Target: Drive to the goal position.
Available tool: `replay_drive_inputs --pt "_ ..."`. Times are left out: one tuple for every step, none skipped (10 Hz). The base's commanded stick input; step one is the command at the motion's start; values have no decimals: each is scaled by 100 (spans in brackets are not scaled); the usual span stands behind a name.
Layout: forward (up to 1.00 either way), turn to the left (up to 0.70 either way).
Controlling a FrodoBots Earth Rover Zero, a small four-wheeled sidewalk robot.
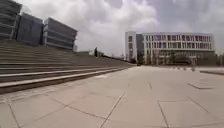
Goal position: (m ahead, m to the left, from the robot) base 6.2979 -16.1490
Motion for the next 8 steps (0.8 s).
replay_drive_inputs --pt "50 -2" --pt "50 -2" --pt "50 -2" --pt "50 -39" --pt "50 -52" --pt "50 -52" --pt "50 -52" --pt "50 -2"
